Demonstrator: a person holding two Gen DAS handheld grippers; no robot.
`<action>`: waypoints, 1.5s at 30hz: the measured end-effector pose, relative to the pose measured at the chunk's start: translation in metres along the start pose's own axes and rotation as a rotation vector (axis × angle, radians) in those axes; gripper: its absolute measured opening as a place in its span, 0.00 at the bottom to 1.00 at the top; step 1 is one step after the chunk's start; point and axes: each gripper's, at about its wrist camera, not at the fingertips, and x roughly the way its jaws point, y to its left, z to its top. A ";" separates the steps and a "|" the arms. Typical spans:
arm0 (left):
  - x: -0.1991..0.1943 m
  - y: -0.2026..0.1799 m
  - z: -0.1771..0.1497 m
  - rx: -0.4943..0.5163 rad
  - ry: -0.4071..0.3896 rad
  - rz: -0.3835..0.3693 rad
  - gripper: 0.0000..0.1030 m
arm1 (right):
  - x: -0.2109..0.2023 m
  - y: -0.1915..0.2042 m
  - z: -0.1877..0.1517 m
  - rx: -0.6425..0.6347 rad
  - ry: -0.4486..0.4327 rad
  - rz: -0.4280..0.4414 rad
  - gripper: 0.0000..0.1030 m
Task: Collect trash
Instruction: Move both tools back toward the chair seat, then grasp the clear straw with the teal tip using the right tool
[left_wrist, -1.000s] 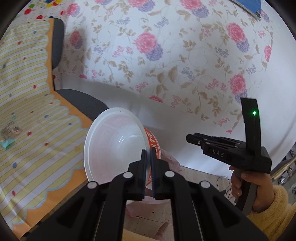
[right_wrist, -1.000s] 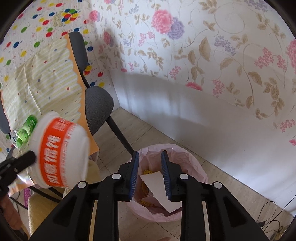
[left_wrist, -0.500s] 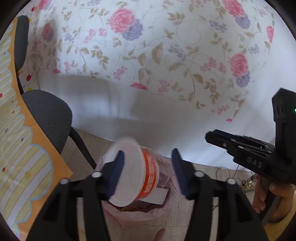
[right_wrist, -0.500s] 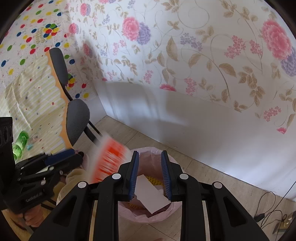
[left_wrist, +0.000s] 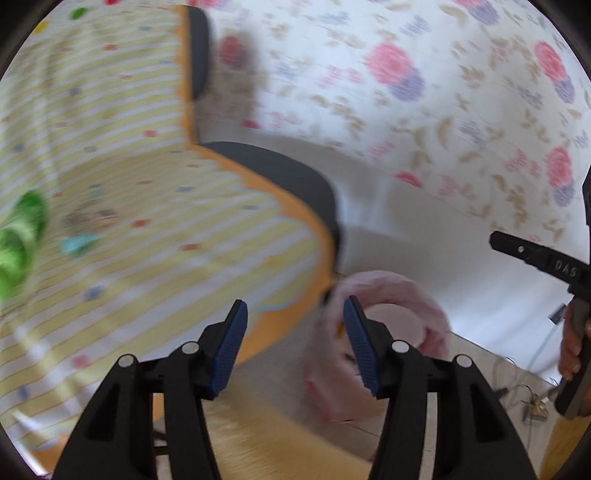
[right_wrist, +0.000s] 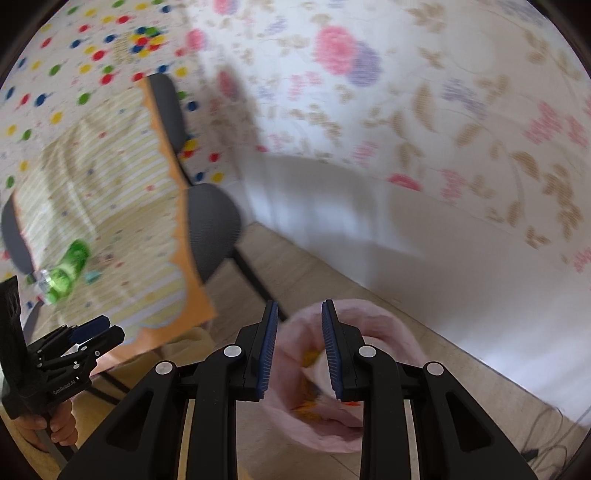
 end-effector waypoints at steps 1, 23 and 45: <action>-0.008 0.012 -0.002 -0.016 -0.006 0.027 0.51 | 0.001 0.010 0.002 -0.018 0.002 0.017 0.26; -0.110 0.203 -0.029 -0.358 -0.098 0.468 0.69 | 0.095 0.262 0.041 -0.457 0.102 0.327 0.51; -0.091 0.264 -0.031 -0.454 -0.046 0.459 0.71 | 0.246 0.374 0.053 -0.567 0.296 0.298 0.84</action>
